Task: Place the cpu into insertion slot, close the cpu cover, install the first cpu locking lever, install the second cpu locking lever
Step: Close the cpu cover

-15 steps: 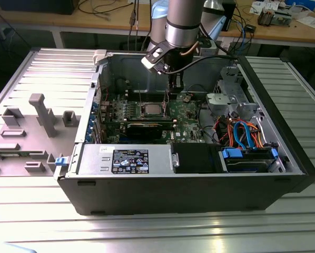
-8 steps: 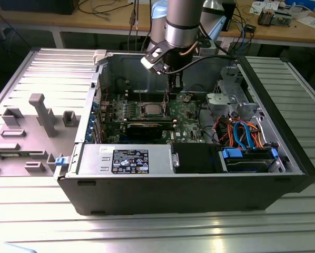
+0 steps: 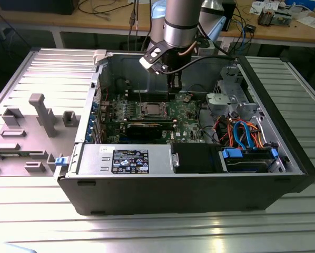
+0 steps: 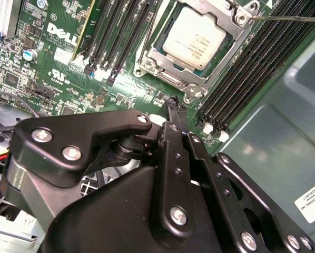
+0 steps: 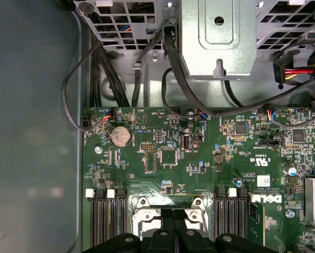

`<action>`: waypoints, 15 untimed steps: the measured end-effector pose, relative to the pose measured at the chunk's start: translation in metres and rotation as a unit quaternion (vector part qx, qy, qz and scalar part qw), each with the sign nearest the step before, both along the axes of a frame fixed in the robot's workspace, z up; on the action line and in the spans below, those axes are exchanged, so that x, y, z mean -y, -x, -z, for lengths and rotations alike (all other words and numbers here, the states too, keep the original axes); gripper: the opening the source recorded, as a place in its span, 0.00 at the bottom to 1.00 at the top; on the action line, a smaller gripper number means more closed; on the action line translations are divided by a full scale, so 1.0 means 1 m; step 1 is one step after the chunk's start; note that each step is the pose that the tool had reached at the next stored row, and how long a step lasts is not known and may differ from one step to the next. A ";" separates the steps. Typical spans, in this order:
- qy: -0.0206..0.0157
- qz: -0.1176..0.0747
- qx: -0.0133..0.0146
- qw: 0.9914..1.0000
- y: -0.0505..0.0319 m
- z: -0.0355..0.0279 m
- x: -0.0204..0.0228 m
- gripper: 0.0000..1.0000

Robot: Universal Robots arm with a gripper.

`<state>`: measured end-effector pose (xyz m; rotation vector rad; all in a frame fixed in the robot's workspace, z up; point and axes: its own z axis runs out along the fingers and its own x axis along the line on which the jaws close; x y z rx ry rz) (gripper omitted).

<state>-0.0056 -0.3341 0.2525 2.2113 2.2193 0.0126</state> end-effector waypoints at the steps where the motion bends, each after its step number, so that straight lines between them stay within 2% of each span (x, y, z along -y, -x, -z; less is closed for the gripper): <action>1: 0.000 0.000 0.000 1.000 0.0000 0.0000 0.0000 0.11; 9: 0.000 0.000 0.000 1.000 0.0008 0.0002 0.0002 0.11; 15: 0.000 0.000 0.000 1.000 0.0059 0.0007 0.0004 0.11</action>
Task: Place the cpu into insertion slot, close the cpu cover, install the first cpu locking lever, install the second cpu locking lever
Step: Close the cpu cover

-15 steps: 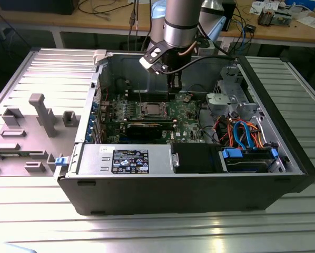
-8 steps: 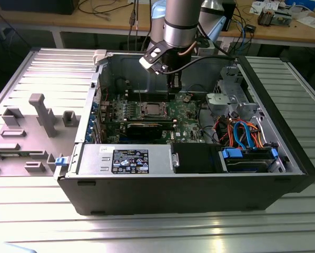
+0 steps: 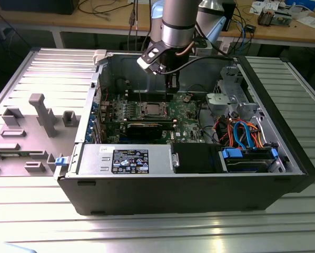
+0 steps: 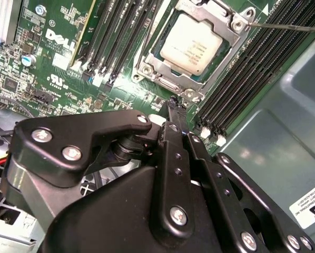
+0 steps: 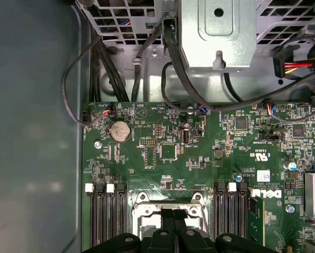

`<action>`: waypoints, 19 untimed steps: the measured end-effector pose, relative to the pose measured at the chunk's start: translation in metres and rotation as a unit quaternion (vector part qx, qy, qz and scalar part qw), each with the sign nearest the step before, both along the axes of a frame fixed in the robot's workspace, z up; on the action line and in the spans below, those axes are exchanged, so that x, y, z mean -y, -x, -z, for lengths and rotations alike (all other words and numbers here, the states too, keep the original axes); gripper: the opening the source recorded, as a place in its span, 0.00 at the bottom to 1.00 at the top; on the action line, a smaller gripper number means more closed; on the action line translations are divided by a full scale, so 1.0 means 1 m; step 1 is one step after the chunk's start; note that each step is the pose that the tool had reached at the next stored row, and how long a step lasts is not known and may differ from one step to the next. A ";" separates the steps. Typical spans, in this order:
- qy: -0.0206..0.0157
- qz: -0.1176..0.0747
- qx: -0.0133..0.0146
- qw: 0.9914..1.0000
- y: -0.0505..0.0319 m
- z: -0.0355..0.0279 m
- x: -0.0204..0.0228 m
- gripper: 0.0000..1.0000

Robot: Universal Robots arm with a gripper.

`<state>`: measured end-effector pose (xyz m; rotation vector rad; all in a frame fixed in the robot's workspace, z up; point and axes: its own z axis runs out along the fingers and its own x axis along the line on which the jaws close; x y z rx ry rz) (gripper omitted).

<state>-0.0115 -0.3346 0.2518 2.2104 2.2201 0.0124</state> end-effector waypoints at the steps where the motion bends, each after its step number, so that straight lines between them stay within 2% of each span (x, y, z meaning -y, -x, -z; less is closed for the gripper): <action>1: 0.000 0.000 0.000 1.000 0.0008 0.0002 0.0001 0.11; 11: 0.000 -0.001 0.000 1.000 0.0117 0.0069 0.0020 0.11; 19: 0.000 -0.001 0.000 1.000 0.0118 0.0070 0.0019 0.11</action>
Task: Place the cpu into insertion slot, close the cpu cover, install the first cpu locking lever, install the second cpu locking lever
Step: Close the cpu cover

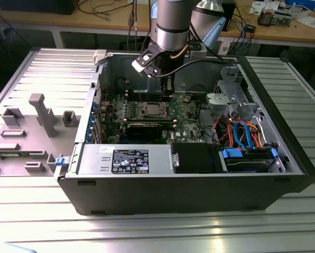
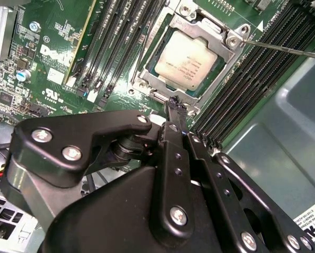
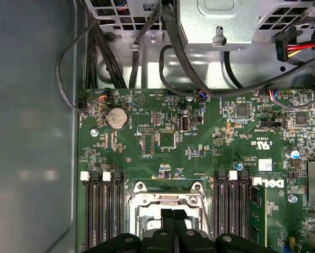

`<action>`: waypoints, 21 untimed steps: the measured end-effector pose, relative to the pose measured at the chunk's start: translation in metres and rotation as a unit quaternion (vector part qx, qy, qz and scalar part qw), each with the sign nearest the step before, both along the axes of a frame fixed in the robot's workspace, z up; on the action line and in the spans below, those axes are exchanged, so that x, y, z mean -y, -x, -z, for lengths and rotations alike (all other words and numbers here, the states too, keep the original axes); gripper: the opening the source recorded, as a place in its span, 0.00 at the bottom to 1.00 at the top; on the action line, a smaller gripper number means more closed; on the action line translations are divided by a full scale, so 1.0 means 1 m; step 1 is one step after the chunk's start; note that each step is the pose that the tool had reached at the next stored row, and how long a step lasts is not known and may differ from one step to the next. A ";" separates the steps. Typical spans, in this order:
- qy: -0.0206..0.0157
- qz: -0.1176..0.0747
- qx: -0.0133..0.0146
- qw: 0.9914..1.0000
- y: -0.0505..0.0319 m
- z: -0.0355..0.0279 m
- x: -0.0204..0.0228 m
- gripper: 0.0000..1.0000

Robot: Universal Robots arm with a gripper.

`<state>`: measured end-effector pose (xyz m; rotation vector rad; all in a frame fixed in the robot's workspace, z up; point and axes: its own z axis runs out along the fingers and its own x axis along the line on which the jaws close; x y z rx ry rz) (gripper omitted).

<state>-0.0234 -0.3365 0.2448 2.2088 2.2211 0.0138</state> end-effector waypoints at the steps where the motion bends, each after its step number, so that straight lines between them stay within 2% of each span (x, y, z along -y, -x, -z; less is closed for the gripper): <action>1: 0.000 0.000 0.000 1.000 0.0000 0.0000 0.0000 0.11; 9: 0.000 0.000 0.000 1.000 0.0044 0.0026 0.0004 0.11; 15: 0.000 -0.001 0.000 1.000 0.0185 0.0068 0.0022 0.11; 19: 0.000 -0.001 0.000 1.000 0.0259 0.0110 0.0023 0.11; 21: 0.000 -0.001 0.000 1.000 0.0326 0.0140 0.0023 0.11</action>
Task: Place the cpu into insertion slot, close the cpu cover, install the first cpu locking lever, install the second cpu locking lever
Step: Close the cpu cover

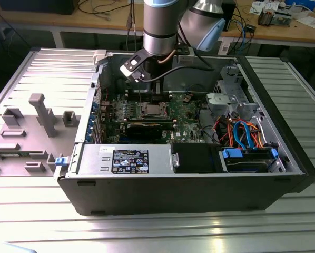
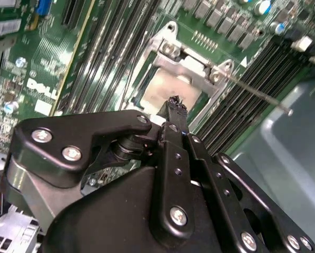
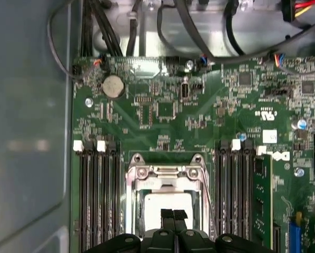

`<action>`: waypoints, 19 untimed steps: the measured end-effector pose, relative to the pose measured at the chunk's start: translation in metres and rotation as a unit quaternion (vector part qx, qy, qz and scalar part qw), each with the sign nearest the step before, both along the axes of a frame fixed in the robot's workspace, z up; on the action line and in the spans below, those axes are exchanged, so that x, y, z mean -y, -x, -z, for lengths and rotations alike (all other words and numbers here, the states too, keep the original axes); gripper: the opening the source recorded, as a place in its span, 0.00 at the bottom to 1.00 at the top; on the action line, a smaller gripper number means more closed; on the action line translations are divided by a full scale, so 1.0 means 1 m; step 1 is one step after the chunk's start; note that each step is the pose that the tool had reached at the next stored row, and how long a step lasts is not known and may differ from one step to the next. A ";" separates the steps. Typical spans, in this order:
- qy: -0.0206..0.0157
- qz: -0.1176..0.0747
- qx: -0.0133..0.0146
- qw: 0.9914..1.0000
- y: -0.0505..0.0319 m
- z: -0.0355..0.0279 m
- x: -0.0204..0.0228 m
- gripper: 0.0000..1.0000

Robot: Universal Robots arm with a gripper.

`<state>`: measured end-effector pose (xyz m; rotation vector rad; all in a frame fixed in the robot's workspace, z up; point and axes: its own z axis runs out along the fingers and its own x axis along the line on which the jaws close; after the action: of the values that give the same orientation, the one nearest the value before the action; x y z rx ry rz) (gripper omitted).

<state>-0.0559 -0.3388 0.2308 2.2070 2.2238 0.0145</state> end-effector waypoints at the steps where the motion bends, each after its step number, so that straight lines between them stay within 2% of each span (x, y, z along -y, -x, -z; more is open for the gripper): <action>1: 0.000 0.000 0.000 1.000 0.0022 0.0008 0.0000 0.11; 7: 0.000 0.000 0.000 1.000 0.0159 0.0086 0.0000 0.11; 13: 0.000 0.000 0.000 1.000 0.0180 0.0176 0.0000 0.11; 16: 0.000 0.000 -0.001 1.000 0.0183 0.0234 0.0000 0.11; 19: 0.000 0.000 -0.002 1.000 0.0184 0.0240 0.0000 0.11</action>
<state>-0.0744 -0.3388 0.2069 2.2089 2.2259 0.0110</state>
